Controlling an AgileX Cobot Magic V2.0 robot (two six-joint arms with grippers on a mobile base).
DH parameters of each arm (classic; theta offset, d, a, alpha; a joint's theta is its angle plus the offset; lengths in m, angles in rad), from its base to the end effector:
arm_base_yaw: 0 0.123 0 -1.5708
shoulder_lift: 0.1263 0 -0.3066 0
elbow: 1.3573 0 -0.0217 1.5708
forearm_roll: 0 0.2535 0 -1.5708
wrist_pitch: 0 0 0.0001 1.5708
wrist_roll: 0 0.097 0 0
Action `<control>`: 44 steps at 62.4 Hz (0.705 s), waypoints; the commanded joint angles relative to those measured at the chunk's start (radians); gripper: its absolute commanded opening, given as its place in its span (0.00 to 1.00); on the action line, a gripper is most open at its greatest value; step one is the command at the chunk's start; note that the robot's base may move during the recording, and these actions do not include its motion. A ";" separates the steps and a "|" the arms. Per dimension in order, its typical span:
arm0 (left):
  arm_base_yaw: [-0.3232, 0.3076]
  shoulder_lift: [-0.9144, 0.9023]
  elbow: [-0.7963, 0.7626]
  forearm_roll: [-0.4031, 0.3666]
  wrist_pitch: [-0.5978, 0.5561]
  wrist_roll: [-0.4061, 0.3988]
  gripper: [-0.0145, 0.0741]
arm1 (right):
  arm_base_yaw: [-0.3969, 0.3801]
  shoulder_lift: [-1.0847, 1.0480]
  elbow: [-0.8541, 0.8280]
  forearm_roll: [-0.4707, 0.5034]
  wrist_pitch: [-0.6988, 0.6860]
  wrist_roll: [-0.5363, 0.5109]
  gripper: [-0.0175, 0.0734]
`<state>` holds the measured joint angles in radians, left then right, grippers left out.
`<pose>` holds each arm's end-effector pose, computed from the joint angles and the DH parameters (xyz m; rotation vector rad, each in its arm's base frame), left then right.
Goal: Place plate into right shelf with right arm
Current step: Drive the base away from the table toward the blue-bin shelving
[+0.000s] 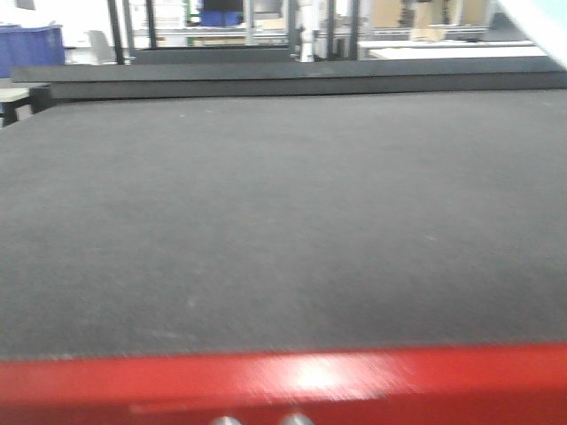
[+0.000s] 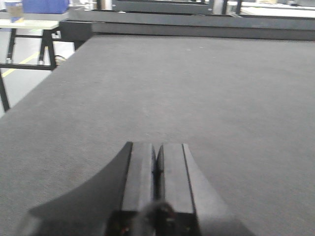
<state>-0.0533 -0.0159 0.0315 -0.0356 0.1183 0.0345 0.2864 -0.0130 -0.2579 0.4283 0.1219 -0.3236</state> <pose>0.0434 -0.0027 0.1919 0.0457 1.6170 -0.0452 0.0170 0.0101 0.2904 -0.1657 1.3225 0.3629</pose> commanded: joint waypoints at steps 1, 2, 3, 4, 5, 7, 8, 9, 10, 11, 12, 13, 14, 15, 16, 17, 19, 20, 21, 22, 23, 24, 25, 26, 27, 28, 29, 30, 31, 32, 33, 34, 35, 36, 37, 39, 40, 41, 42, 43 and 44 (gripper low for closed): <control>0.001 -0.006 0.010 -0.006 -0.088 -0.003 0.11 | -0.004 -0.010 -0.028 0.010 -0.101 -0.006 0.25; 0.001 -0.006 0.010 -0.006 -0.088 -0.003 0.11 | -0.004 -0.010 -0.028 0.010 -0.101 -0.006 0.25; 0.001 -0.006 0.010 -0.006 -0.088 -0.003 0.11 | -0.004 -0.010 -0.028 0.010 -0.101 -0.006 0.25; 0.001 -0.006 0.010 -0.006 -0.088 -0.003 0.11 | -0.004 -0.010 -0.028 0.010 -0.101 -0.006 0.25; 0.001 -0.006 0.010 -0.006 -0.088 -0.003 0.11 | -0.004 -0.010 -0.028 0.010 -0.101 -0.006 0.25; 0.001 -0.006 0.010 -0.006 -0.088 -0.003 0.11 | -0.004 -0.010 -0.028 0.010 -0.101 -0.006 0.25; 0.001 -0.006 0.010 -0.006 -0.088 -0.003 0.11 | -0.004 -0.010 -0.028 0.010 -0.101 -0.006 0.25; 0.001 -0.006 0.010 -0.006 -0.088 -0.003 0.11 | -0.003 -0.010 -0.028 0.010 -0.101 -0.006 0.25; 0.001 -0.006 0.010 -0.006 -0.088 -0.003 0.11 | -0.002 -0.010 -0.028 0.010 -0.101 -0.006 0.25; 0.001 -0.006 0.010 -0.006 -0.088 -0.003 0.11 | -0.002 -0.010 -0.028 0.010 -0.101 -0.006 0.25; 0.001 -0.006 0.010 -0.006 -0.088 -0.003 0.11 | 0.000 -0.010 -0.028 0.010 -0.101 -0.006 0.25; 0.001 -0.006 0.010 -0.006 -0.088 -0.003 0.11 | 0.000 -0.010 -0.028 0.010 -0.101 -0.006 0.25; 0.001 -0.006 0.010 -0.006 -0.088 -0.003 0.11 | 0.001 -0.010 -0.028 0.010 -0.101 -0.006 0.25; 0.001 -0.006 0.010 -0.006 -0.088 -0.003 0.11 | 0.001 -0.010 -0.028 0.010 -0.101 -0.006 0.25; 0.001 -0.006 0.010 -0.006 -0.088 -0.003 0.11 | 0.001 -0.010 -0.028 0.010 -0.101 -0.006 0.25; 0.001 -0.006 0.010 -0.006 -0.088 -0.003 0.11 | 0.001 -0.010 -0.028 0.010 -0.101 -0.006 0.25; 0.001 -0.006 0.010 -0.006 -0.088 -0.003 0.11 | 0.001 -0.010 -0.028 0.010 -0.101 -0.006 0.25; 0.001 -0.006 0.010 -0.006 -0.088 -0.003 0.11 | 0.001 -0.010 -0.028 0.010 -0.101 -0.006 0.25; 0.001 -0.006 0.010 -0.006 -0.088 -0.003 0.11 | 0.001 -0.010 -0.028 0.010 -0.101 -0.006 0.25; 0.001 -0.006 0.010 -0.006 -0.088 -0.003 0.11 | 0.001 -0.010 -0.028 0.010 -0.101 -0.006 0.25; 0.001 -0.006 0.010 -0.006 -0.088 -0.003 0.11 | 0.001 -0.010 -0.028 0.010 -0.101 -0.006 0.25; 0.001 -0.006 0.010 -0.006 -0.088 -0.003 0.11 | 0.001 -0.010 -0.028 0.010 -0.101 -0.006 0.25; 0.001 -0.006 0.010 -0.006 -0.088 -0.003 0.11 | 0.001 -0.010 -0.028 0.010 -0.101 -0.006 0.25; 0.001 -0.006 0.010 -0.006 -0.088 -0.003 0.11 | 0.001 -0.010 -0.028 0.010 -0.101 -0.006 0.25; 0.001 -0.006 0.010 -0.006 -0.088 -0.003 0.11 | 0.001 -0.010 -0.028 0.010 -0.101 -0.006 0.25; 0.001 -0.006 0.010 -0.006 -0.088 -0.003 0.11 | 0.001 -0.010 -0.028 0.010 -0.101 -0.006 0.25; 0.001 -0.006 0.010 -0.006 -0.088 -0.003 0.11 | 0.001 -0.010 -0.028 0.010 -0.101 -0.006 0.25; 0.001 -0.006 0.010 -0.006 -0.088 -0.003 0.11 | 0.001 -0.010 -0.028 0.010 -0.101 -0.006 0.25; 0.001 -0.006 0.010 -0.006 -0.088 -0.003 0.11 | 0.001 -0.010 -0.028 0.010 -0.101 -0.006 0.25; 0.001 -0.006 0.010 -0.006 -0.088 -0.003 0.11 | 0.001 -0.010 -0.028 0.010 -0.101 -0.006 0.25; 0.001 -0.006 0.010 -0.006 -0.088 -0.003 0.11 | 0.001 -0.010 -0.028 0.010 -0.101 -0.006 0.25; 0.001 -0.006 0.010 -0.006 -0.088 -0.003 0.11 | 0.001 -0.010 -0.028 0.010 -0.101 -0.006 0.25; 0.001 -0.006 0.010 -0.006 -0.088 -0.003 0.11 | 0.001 -0.010 -0.028 0.010 -0.101 -0.006 0.25; 0.001 -0.006 0.010 -0.006 -0.088 -0.003 0.11 | 0.001 -0.010 -0.028 0.010 -0.101 -0.006 0.25; 0.001 -0.006 0.010 -0.006 -0.088 -0.003 0.11 | 0.001 -0.010 -0.028 0.010 -0.101 -0.006 0.25; 0.001 -0.006 0.010 -0.006 -0.088 -0.003 0.11 | 0.001 -0.010 -0.028 0.010 -0.101 -0.006 0.25; 0.001 -0.006 0.010 -0.006 -0.088 -0.003 0.11 | 0.001 -0.010 -0.028 0.010 -0.101 -0.006 0.25; 0.001 -0.006 0.010 -0.006 -0.088 -0.003 0.11 | 0.001 -0.010 -0.028 0.010 -0.101 -0.006 0.25; 0.001 -0.006 0.010 -0.006 -0.088 -0.003 0.11 | 0.001 -0.010 -0.028 0.010 -0.101 -0.006 0.25; 0.001 -0.006 0.010 -0.006 -0.088 -0.003 0.11 | 0.001 -0.010 -0.028 0.010 -0.101 -0.006 0.25; 0.001 -0.006 0.010 -0.006 -0.088 -0.003 0.11 | 0.001 -0.010 -0.028 0.010 -0.101 -0.006 0.25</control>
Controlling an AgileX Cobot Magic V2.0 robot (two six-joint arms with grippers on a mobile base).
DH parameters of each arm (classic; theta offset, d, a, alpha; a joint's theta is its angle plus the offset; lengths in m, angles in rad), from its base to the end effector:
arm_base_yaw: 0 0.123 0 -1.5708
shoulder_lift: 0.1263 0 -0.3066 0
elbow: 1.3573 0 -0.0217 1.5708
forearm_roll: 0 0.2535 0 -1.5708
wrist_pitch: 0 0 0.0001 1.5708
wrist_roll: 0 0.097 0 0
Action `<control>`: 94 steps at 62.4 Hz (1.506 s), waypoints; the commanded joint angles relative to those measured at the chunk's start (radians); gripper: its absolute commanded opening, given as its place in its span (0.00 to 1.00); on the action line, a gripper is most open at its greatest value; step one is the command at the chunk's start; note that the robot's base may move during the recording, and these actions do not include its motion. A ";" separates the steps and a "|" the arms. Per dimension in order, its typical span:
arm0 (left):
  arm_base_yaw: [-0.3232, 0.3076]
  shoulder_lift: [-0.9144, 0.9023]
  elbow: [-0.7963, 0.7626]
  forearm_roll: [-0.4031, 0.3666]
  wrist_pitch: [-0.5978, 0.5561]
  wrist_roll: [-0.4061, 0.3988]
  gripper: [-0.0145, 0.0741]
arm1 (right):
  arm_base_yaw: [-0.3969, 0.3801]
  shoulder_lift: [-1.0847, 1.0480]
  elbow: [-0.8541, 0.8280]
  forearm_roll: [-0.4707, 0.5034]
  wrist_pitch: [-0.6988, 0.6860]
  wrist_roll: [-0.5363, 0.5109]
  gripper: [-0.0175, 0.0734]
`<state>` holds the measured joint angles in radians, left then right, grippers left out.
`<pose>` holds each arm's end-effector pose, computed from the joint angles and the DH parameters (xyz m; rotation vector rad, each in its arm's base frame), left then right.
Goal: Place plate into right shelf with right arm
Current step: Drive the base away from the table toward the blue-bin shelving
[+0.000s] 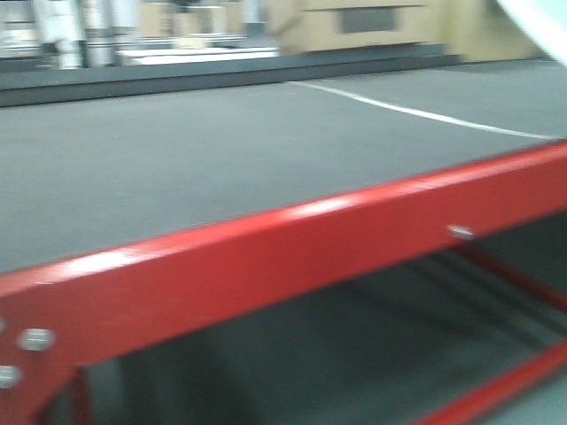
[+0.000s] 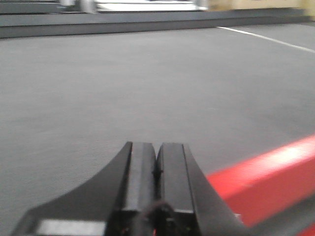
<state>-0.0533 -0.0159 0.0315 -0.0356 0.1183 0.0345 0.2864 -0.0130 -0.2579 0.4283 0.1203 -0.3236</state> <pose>0.0434 -0.0027 0.1919 0.0457 1.6170 -0.0452 0.0169 0.0101 0.2906 -0.1650 1.3211 0.3627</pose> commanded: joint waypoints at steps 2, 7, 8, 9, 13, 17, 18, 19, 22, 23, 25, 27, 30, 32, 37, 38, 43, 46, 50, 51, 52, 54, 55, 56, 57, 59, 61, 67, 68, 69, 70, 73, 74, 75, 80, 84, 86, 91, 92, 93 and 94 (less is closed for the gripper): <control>0.001 -0.006 0.010 -0.006 -0.088 -0.003 0.11 | 0.001 -0.010 -0.028 0.010 -0.100 -0.006 0.25; 0.001 -0.006 0.010 -0.006 -0.088 -0.003 0.11 | 0.001 -0.010 -0.028 0.010 -0.100 -0.006 0.25; 0.001 -0.006 0.010 -0.006 -0.088 -0.003 0.11 | 0.001 -0.010 -0.028 0.010 -0.100 -0.006 0.25; 0.001 -0.006 0.010 -0.006 -0.088 -0.003 0.11 | 0.001 -0.010 -0.028 0.010 -0.100 -0.006 0.25; 0.001 -0.006 0.010 -0.006 -0.088 -0.003 0.11 | 0.001 -0.010 -0.028 0.010 -0.100 -0.006 0.25; 0.001 -0.006 0.010 -0.006 -0.088 -0.003 0.11 | 0.001 -0.010 -0.028 0.010 -0.100 -0.006 0.25; 0.001 -0.006 0.010 -0.006 -0.088 -0.003 0.11 | 0.001 -0.010 -0.028 0.010 -0.100 -0.006 0.25; 0.001 -0.006 0.010 -0.006 -0.088 -0.003 0.11 | 0.001 -0.010 -0.028 0.010 -0.100 -0.006 0.25; 0.001 -0.006 0.010 -0.006 -0.088 -0.003 0.11 | 0.001 -0.010 -0.028 0.010 -0.101 -0.006 0.25; 0.001 -0.006 0.010 -0.006 -0.088 -0.003 0.11 | 0.001 -0.010 -0.028 0.010 -0.101 -0.006 0.25; 0.001 -0.006 0.010 -0.006 -0.088 -0.003 0.11 | 0.001 -0.010 -0.028 0.010 -0.101 -0.006 0.25; 0.001 -0.006 0.010 -0.006 -0.088 -0.003 0.11 | 0.001 -0.010 -0.028 0.010 -0.101 -0.006 0.25; 0.001 -0.006 0.010 -0.006 -0.088 -0.003 0.11 | 0.001 -0.010 -0.028 0.010 -0.102 -0.006 0.25; 0.001 -0.006 0.010 -0.006 -0.088 -0.003 0.11 | 0.001 -0.010 -0.028 0.010 -0.102 -0.006 0.25; 0.001 -0.006 0.010 -0.006 -0.088 -0.003 0.11 | 0.001 -0.010 -0.028 0.010 -0.102 -0.006 0.25; 0.001 -0.006 0.010 -0.006 -0.088 -0.003 0.11 | 0.001 -0.010 -0.028 0.010 -0.102 -0.006 0.25; 0.001 -0.006 0.010 -0.006 -0.088 -0.003 0.11 | 0.001 -0.010 -0.028 0.010 -0.102 -0.006 0.25; 0.001 -0.006 0.010 -0.006 -0.088 -0.003 0.11 | 0.001 -0.010 -0.028 0.010 -0.102 -0.006 0.25; 0.001 -0.006 0.010 -0.006 -0.088 -0.003 0.11 | 0.001 -0.010 -0.028 0.010 -0.103 -0.006 0.25; 0.001 -0.006 0.010 -0.006 -0.088 -0.003 0.11 | 0.001 -0.010 -0.028 0.010 -0.103 -0.006 0.25; 0.001 -0.006 0.010 -0.006 -0.088 -0.003 0.11 | 0.001 -0.010 -0.028 0.010 -0.103 -0.006 0.25; 0.001 -0.006 0.010 -0.006 -0.088 -0.003 0.11 | 0.001 -0.010 -0.028 0.010 -0.103 -0.006 0.25; 0.001 -0.006 0.010 -0.006 -0.088 -0.003 0.11 | 0.001 -0.010 -0.028 0.010 -0.103 -0.006 0.25; 0.001 -0.006 0.010 -0.006 -0.088 -0.003 0.11 | 0.001 -0.010 -0.028 0.010 -0.103 -0.006 0.25; 0.001 -0.006 0.010 -0.006 -0.088 -0.003 0.11 | 0.001 -0.010 -0.028 0.010 -0.103 -0.006 0.25; 0.001 -0.006 0.010 -0.006 -0.088 -0.003 0.11 | 0.001 -0.010 -0.028 0.010 -0.103 -0.006 0.25; 0.001 -0.006 0.010 -0.006 -0.088 -0.003 0.11 | 0.001 -0.010 -0.028 0.010 -0.103 -0.006 0.25; 0.001 -0.006 0.010 -0.006 -0.088 -0.003 0.11 | 0.001 -0.010 -0.028 0.010 -0.103 -0.006 0.25; 0.001 -0.006 0.010 -0.006 -0.088 -0.003 0.11 | 0.001 -0.010 -0.028 0.010 -0.103 -0.006 0.25; 0.001 -0.006 0.010 -0.006 -0.088 -0.003 0.11 | 0.001 -0.010 -0.028 0.010 -0.103 -0.006 0.25; 0.001 -0.006 0.010 -0.006 -0.088 -0.003 0.11 | 0.001 -0.010 -0.028 0.010 -0.103 -0.006 0.25; 0.001 -0.006 0.010 -0.006 -0.088 -0.003 0.11 | 0.001 -0.010 -0.028 0.010 -0.103 -0.006 0.25; 0.001 -0.006 0.010 -0.006 -0.088 -0.003 0.11 | 0.001 -0.010 -0.028 0.010 -0.103 -0.006 0.25; 0.001 -0.006 0.010 -0.006 -0.088 -0.003 0.11 | 0.001 -0.010 -0.028 0.010 -0.103 -0.006 0.25; 0.001 -0.006 0.010 -0.006 -0.088 -0.003 0.11 | 0.001 -0.010 -0.028 0.010 -0.103 -0.006 0.25; 0.001 -0.006 0.010 -0.006 -0.088 -0.003 0.11 | 0.001 -0.010 -0.028 0.010 -0.103 -0.006 0.25; 0.001 -0.006 0.010 -0.006 -0.088 -0.003 0.11 | 0.001 -0.010 -0.028 0.010 -0.103 -0.006 0.25; 0.001 -0.006 0.010 -0.006 -0.088 -0.003 0.11 | 0.001 -0.010 -0.028 0.010 -0.103 -0.006 0.25; 0.001 -0.006 0.010 -0.006 -0.088 -0.003 0.11 | 0.001 -0.010 -0.028 0.010 -0.103 -0.006 0.25; 0.001 -0.006 0.010 -0.006 -0.088 -0.003 0.11 | 0.001 -0.010 -0.028 0.010 -0.103 -0.006 0.25; 0.001 -0.006 0.010 -0.006 -0.088 -0.003 0.11 | 0.001 -0.010 -0.028 0.010 -0.103 -0.006 0.25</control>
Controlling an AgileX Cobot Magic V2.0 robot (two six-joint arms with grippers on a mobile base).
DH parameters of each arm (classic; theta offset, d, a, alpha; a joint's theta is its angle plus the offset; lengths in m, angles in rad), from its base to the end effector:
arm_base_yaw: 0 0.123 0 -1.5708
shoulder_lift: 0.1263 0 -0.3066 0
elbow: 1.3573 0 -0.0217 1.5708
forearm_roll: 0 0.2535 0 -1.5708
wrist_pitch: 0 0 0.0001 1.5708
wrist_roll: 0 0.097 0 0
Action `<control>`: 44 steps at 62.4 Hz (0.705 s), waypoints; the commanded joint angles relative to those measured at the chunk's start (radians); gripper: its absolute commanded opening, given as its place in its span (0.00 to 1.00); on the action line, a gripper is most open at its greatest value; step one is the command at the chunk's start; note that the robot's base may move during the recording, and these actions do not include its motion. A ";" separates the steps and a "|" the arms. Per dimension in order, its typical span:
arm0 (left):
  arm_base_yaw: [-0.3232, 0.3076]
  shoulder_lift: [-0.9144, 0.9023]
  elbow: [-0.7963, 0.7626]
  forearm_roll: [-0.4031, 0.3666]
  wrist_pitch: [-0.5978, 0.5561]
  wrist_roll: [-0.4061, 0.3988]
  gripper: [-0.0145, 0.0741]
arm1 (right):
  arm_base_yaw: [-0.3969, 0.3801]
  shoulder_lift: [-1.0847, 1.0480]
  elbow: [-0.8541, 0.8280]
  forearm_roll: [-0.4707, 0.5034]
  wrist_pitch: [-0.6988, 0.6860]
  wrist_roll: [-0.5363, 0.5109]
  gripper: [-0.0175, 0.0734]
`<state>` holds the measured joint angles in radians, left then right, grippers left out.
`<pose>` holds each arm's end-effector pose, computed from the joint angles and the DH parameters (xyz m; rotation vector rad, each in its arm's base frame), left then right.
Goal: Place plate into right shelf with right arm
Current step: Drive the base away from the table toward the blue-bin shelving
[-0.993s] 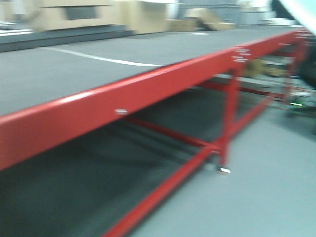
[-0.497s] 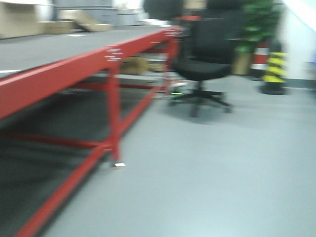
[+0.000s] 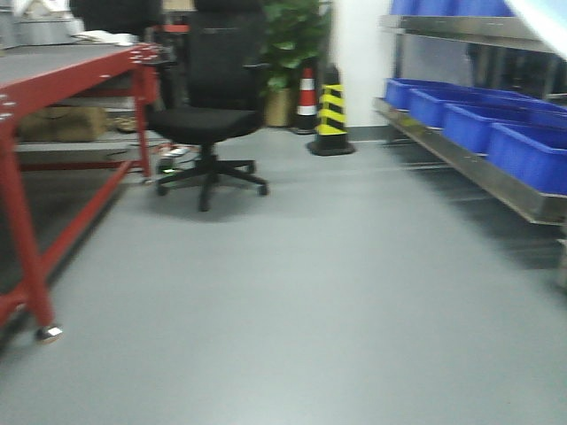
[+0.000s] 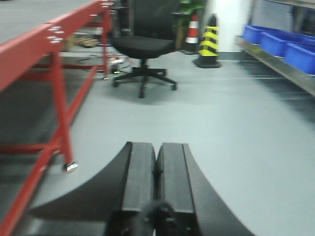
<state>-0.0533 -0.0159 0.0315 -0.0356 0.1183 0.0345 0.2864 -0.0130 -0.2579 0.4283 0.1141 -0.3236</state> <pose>0.0434 -0.0027 0.1919 0.0457 1.6170 -0.0452 0.0169 0.0098 0.2911 -0.1622 1.3156 0.3616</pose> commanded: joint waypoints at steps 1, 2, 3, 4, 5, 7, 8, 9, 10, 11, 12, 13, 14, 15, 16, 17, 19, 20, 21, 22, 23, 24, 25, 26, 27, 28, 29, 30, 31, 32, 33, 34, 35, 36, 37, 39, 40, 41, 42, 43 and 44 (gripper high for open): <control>0.001 -0.006 0.010 -0.006 -0.088 -0.003 0.11 | 0.001 -0.010 -0.028 0.010 -0.097 -0.006 0.25; 0.001 -0.006 0.010 -0.006 -0.088 -0.003 0.11 | 0.001 -0.010 -0.028 0.010 -0.097 -0.006 0.25; 0.001 -0.006 0.010 -0.006 -0.088 -0.003 0.11 | 0.001 -0.010 -0.028 0.010 -0.097 -0.006 0.25; 0.001 -0.006 0.010 -0.006 -0.088 -0.003 0.11 | 0.001 -0.010 -0.028 0.010 -0.097 -0.006 0.25; 0.001 -0.006 0.010 -0.006 -0.088 -0.003 0.11 | 0.001 -0.010 -0.028 0.010 -0.097 -0.006 0.25; 0.001 -0.006 0.010 -0.006 -0.088 -0.003 0.11 | 0.001 -0.010 -0.028 0.010 -0.097 -0.006 0.25; 0.001 -0.006 0.010 -0.006 -0.088 -0.003 0.11 | 0.001 -0.010 -0.028 0.010 -0.097 -0.006 0.25; 0.001 -0.006 0.010 -0.006 -0.088 -0.003 0.11 | 0.001 -0.010 -0.028 0.010 -0.097 -0.006 0.25; 0.001 -0.006 0.010 -0.006 -0.088 -0.003 0.11 | 0.001 -0.010 -0.028 0.010 -0.097 -0.006 0.25; 0.001 -0.006 0.010 -0.006 -0.088 -0.003 0.11 | 0.001 -0.010 -0.028 0.010 -0.097 -0.006 0.25; 0.001 -0.006 0.010 -0.006 -0.088 -0.003 0.11 | 0.001 -0.010 -0.028 0.010 -0.097 -0.006 0.25; 0.001 -0.006 0.010 -0.006 -0.088 -0.003 0.11 | 0.001 -0.010 -0.028 0.010 -0.097 -0.006 0.25; 0.001 -0.006 0.010 -0.006 -0.088 -0.003 0.11 | 0.001 -0.010 -0.028 0.010 -0.097 -0.006 0.25; 0.001 -0.006 0.010 -0.006 -0.088 -0.003 0.11 | 0.001 -0.010 -0.028 0.010 -0.097 -0.006 0.25; 0.001 -0.006 0.010 -0.006 -0.088 -0.003 0.11 | 0.001 -0.010 -0.028 0.010 -0.097 -0.006 0.25; 0.001 -0.006 0.010 -0.006 -0.088 -0.003 0.11 | 0.001 -0.010 -0.028 0.010 -0.097 -0.006 0.25; 0.001 -0.006 0.010 -0.006 -0.088 -0.003 0.11 | 0.001 -0.010 -0.028 0.010 -0.097 -0.006 0.25; 0.001 -0.006 0.010 -0.006 -0.088 -0.003 0.11 | 0.001 -0.010 -0.028 0.010 -0.097 -0.006 0.25; 0.001 -0.006 0.010 -0.006 -0.088 -0.003 0.11 | 0.001 -0.010 -0.028 0.010 -0.097 -0.006 0.25; 0.001 -0.006 0.010 -0.006 -0.088 -0.003 0.11 | 0.001 -0.010 -0.028 0.010 -0.097 -0.006 0.25; 0.001 -0.006 0.010 -0.006 -0.088 -0.003 0.11 | 0.001 -0.010 -0.028 0.010 -0.097 -0.006 0.25; 0.001 -0.006 0.010 -0.006 -0.088 -0.003 0.11 | 0.001 -0.010 -0.028 0.010 -0.097 -0.006 0.25; 0.001 -0.006 0.010 -0.006 -0.088 -0.003 0.11 | 0.001 -0.010 -0.028 0.010 -0.097 -0.006 0.25; 0.001 -0.006 0.010 -0.006 -0.088 -0.003 0.11 | 0.001 -0.010 -0.028 0.010 -0.097 -0.006 0.25; 0.001 -0.006 0.010 -0.006 -0.088 -0.003 0.11 | 0.001 -0.010 -0.028 0.010 -0.097 -0.006 0.25; 0.001 -0.006 0.010 -0.006 -0.088 -0.003 0.11 | 0.001 -0.010 -0.028 0.010 -0.097 -0.006 0.25; 0.001 -0.006 0.010 -0.006 -0.088 -0.003 0.11 | 0.001 -0.010 -0.028 0.010 -0.097 -0.006 0.25; 0.001 -0.006 0.010 -0.006 -0.088 -0.003 0.11 | 0.001 -0.010 -0.028 0.010 -0.097 -0.006 0.25; 0.001 -0.006 0.010 -0.006 -0.088 -0.003 0.11 | 0.001 -0.010 -0.028 0.010 -0.097 -0.006 0.25; 0.001 -0.006 0.010 -0.006 -0.088 -0.003 0.11 | 0.001 -0.010 -0.028 0.010 -0.097 -0.006 0.25; 0.001 -0.006 0.010 -0.006 -0.088 -0.003 0.11 | 0.001 -0.010 -0.028 0.010 -0.097 -0.006 0.25; 0.001 -0.006 0.010 -0.006 -0.088 -0.003 0.11 | 0.001 -0.010 -0.028 0.010 -0.097 -0.006 0.25; 0.001 -0.006 0.010 -0.006 -0.088 -0.003 0.11 | 0.001 -0.010 -0.028 0.010 -0.097 -0.006 0.25; 0.001 -0.006 0.010 -0.006 -0.088 -0.003 0.11 | 0.001 -0.010 -0.028 0.010 -0.097 -0.006 0.25; 0.001 -0.006 0.010 -0.006 -0.088 -0.003 0.11 | 0.001 -0.010 -0.028 0.010 -0.097 -0.006 0.25; 0.001 -0.006 0.010 -0.006 -0.088 -0.003 0.11 | 0.001 -0.010 -0.028 0.010 -0.097 -0.006 0.25; 0.001 -0.006 0.010 -0.006 -0.088 -0.003 0.11 | 0.001 -0.010 -0.028 0.010 -0.097 -0.006 0.25; 0.001 -0.006 0.010 -0.006 -0.088 -0.003 0.11 | 0.001 -0.010 -0.028 0.010 -0.097 -0.006 0.25; 0.001 -0.006 0.010 -0.006 -0.088 -0.003 0.11 | 0.001 -0.010 -0.028 0.010 -0.097 -0.006 0.25; 0.001 -0.006 0.010 -0.006 -0.088 -0.003 0.11 | 0.001 -0.010 -0.028 0.010 -0.097 -0.006 0.25; 0.001 -0.006 0.010 -0.006 -0.088 -0.003 0.11 | 0.001 -0.010 -0.028 0.010 -0.097 -0.006 0.25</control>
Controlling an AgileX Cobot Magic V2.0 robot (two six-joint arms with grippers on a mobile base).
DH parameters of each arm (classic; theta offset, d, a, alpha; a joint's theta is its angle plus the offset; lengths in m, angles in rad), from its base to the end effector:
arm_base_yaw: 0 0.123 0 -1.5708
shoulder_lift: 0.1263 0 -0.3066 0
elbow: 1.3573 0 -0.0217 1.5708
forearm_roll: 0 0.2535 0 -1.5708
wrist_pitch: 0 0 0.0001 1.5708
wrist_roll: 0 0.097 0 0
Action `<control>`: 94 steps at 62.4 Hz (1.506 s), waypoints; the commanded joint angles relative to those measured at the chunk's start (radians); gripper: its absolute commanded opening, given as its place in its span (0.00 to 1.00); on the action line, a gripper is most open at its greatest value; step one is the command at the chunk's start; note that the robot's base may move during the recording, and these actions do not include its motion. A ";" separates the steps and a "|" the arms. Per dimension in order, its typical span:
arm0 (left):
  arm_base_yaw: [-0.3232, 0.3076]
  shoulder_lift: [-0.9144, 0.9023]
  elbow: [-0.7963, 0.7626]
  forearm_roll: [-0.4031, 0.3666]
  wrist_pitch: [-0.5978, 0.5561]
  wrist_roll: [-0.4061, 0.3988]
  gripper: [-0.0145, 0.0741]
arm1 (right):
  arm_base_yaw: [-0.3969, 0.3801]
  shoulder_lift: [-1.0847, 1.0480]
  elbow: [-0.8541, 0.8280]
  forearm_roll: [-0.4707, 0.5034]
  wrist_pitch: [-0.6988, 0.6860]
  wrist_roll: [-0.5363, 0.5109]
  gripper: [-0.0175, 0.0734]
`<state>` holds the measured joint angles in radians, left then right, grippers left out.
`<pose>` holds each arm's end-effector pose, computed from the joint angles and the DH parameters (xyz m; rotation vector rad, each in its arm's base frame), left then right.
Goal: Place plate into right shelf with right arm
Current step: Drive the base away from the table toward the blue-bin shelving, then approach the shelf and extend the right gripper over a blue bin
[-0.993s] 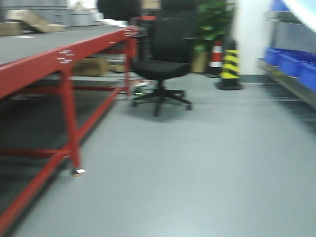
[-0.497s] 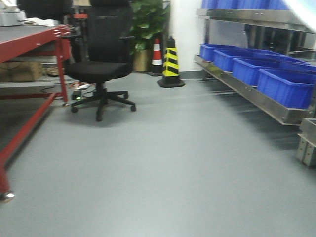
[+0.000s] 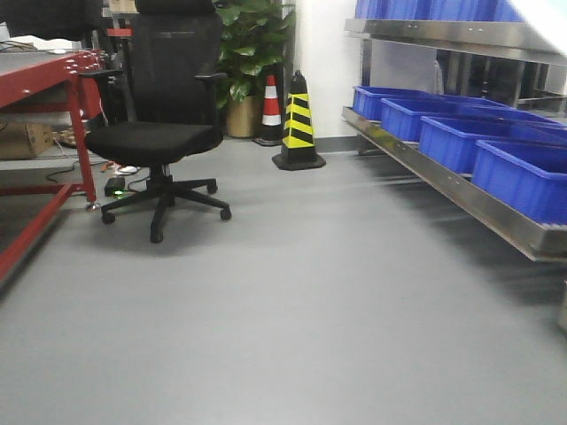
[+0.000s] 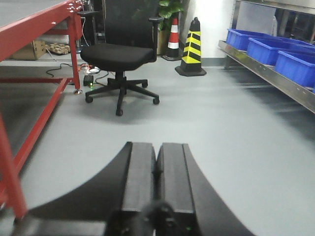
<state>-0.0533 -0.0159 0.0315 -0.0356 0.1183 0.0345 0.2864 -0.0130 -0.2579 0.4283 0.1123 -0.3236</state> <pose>0.0434 -0.0027 0.1919 0.0457 1.6170 -0.0452 0.0169 0.0097 0.2913 -0.1614 1.3140 0.3613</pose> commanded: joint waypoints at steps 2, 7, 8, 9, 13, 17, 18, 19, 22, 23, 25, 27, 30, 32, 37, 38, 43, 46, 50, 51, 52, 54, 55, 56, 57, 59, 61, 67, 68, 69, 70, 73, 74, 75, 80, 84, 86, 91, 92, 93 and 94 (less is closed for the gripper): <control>0.001 -0.006 0.010 -0.006 -0.088 -0.003 0.11 | 0.001 -0.010 -0.028 0.010 -0.095 -0.006 0.25; 0.001 -0.006 0.010 -0.006 -0.088 -0.003 0.11 | 0.001 -0.010 -0.028 0.010 -0.095 -0.006 0.25; 0.001 -0.006 0.010 -0.006 -0.088 -0.003 0.11 | 0.001 -0.010 -0.028 0.010 -0.095 -0.006 0.25; 0.001 -0.006 0.010 -0.006 -0.088 -0.003 0.11 | 0.001 -0.010 -0.028 0.010 -0.095 -0.006 0.25; 0.001 -0.006 0.010 -0.006 -0.088 -0.003 0.11 | 0.001 -0.010 -0.028 0.010 -0.096 -0.006 0.25; 0.001 -0.006 0.010 -0.006 -0.088 -0.003 0.11 | 0.001 -0.010 -0.028 0.010 -0.096 -0.006 0.25; 0.001 -0.006 0.010 -0.006 -0.088 -0.003 0.11 | 0.001 -0.010 -0.028 0.010 -0.096 -0.006 0.25; 0.001 -0.006 0.010 -0.006 -0.088 -0.003 0.11 | 0.001 -0.010 -0.028 0.010 -0.096 -0.006 0.25; 0.001 -0.006 0.010 -0.006 -0.088 -0.003 0.11 | 0.001 -0.010 -0.028 0.010 -0.096 -0.006 0.25; 0.001 -0.006 0.010 -0.006 -0.088 -0.003 0.11 | 0.001 -0.010 -0.028 0.010 -0.096 -0.006 0.25; 0.001 -0.006 0.010 -0.006 -0.088 -0.003 0.11 | 0.001 -0.010 -0.028 0.010 -0.097 -0.006 0.25; 0.001 -0.006 0.010 -0.006 -0.088 -0.003 0.11 | 0.001 -0.010 -0.028 0.010 -0.097 -0.006 0.25; 0.001 -0.006 0.010 -0.006 -0.088 -0.003 0.11 | 0.001 -0.010 -0.028 0.010 -0.097 -0.006 0.25; 0.001 -0.006 0.010 -0.006 -0.088 -0.003 0.11 | 0.001 -0.010 -0.028 0.010 -0.097 -0.006 0.25; 0.001 -0.006 0.010 -0.006 -0.088 -0.003 0.11 | 0.001 -0.010 -0.028 0.010 -0.098 -0.006 0.25; 0.001 -0.006 0.010 -0.006 -0.088 -0.003 0.11 | 0.001 -0.010 -0.028 0.010 -0.098 -0.006 0.25; 0.001 -0.006 0.010 -0.006 -0.088 -0.003 0.11 | 0.001 -0.010 -0.028 0.010 -0.098 -0.006 0.25; 0.001 -0.006 0.010 -0.006 -0.088 -0.003 0.11 | 0.001 -0.010 -0.028 0.010 -0.098 -0.006 0.25; 0.001 -0.006 0.010 -0.006 -0.088 -0.003 0.11 | 0.001 -0.010 -0.028 0.010 -0.098 -0.006 0.25; 0.001 -0.006 0.010 -0.006 -0.088 -0.003 0.11 | 0.001 -0.010 -0.028 0.010 -0.098 -0.006 0.25; 0.001 -0.006 0.010 -0.006 -0.088 -0.003 0.11 | 0.001 -0.010 -0.028 0.010 -0.098 -0.006 0.25; 0.001 -0.006 0.010 -0.006 -0.088 -0.003 0.11 | 0.001 -0.010 -0.028 0.010 -0.098 -0.006 0.25; 0.001 -0.006 0.010 -0.006 -0.088 -0.003 0.11 | 0.001 -0.010 -0.028 0.010 -0.098 -0.006 0.25; 0.001 -0.006 0.010 -0.006 -0.088 -0.003 0.11 | 0.001 -0.010 -0.028 0.010 -0.098 -0.006 0.25; 0.001 -0.006 0.010 -0.006 -0.088 -0.003 0.11 | 0.001 -0.010 -0.028 0.010 -0.098 -0.006 0.25; 0.001 -0.006 0.010 -0.006 -0.088 -0.003 0.11 | 0.001 -0.010 -0.028 0.010 -0.098 -0.006 0.25; 0.001 -0.006 0.010 -0.006 -0.088 -0.003 0.11 | 0.001 -0.010 -0.028 0.010 -0.098 -0.006 0.25; 0.001 -0.006 0.010 -0.006 -0.088 -0.003 0.11 | 0.001 -0.010 -0.028 0.010 -0.097 -0.006 0.25; 0.001 -0.006 0.010 -0.006 -0.088 -0.003 0.11 | 0.001 -0.010 -0.028 0.010 -0.097 -0.006 0.25; 0.001 -0.006 0.010 -0.006 -0.088 -0.003 0.11 | 0.001 -0.010 -0.028 0.010 -0.097 -0.006 0.25; 0.001 -0.006 0.010 -0.006 -0.088 -0.003 0.11 | 0.001 -0.010 -0.028 0.010 -0.097 -0.006 0.25; 0.001 -0.006 0.010 -0.006 -0.088 -0.003 0.11 | 0.001 -0.010 -0.028 0.010 -0.097 -0.006 0.25; 0.001 -0.006 0.010 -0.006 -0.088 -0.003 0.11 | 0.001 -0.010 -0.028 0.010 -0.097 -0.006 0.25; 0.001 -0.006 0.010 -0.006 -0.088 -0.003 0.11 | 0.001 -0.010 -0.028 0.010 -0.097 -0.006 0.25; 0.001 -0.006 0.010 -0.006 -0.088 -0.003 0.11 | 0.001 -0.010 -0.028 0.010 -0.097 -0.006 0.25; 0.001 -0.006 0.010 -0.006 -0.088 -0.003 0.11 | 0.001 -0.010 -0.028 0.010 -0.097 -0.006 0.25; 0.001 -0.006 0.010 -0.006 -0.088 -0.003 0.11 | 0.001 -0.010 -0.028 0.010 -0.097 -0.006 0.25; 0.001 -0.006 0.010 -0.006 -0.088 -0.003 0.11 | 0.001 -0.010 -0.028 0.010 -0.097 -0.006 0.25; 0.001 -0.006 0.010 -0.006 -0.088 -0.003 0.11 | 0.001 -0.010 -0.028 0.010 -0.097 -0.006 0.25; 0.001 -0.006 0.010 -0.006 -0.088 -0.003 0.11 | 0.001 -0.010 -0.028 0.010 -0.097 -0.006 0.25; 0.001 -0.006 0.010 -0.006 -0.088 -0.003 0.11 | 0.001 -0.010 -0.028 0.010 -0.097 -0.006 0.25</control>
<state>-0.0533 -0.0159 0.0315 -0.0356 0.1183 0.0345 0.2864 -0.0130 -0.2579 0.4300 0.1092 -0.3236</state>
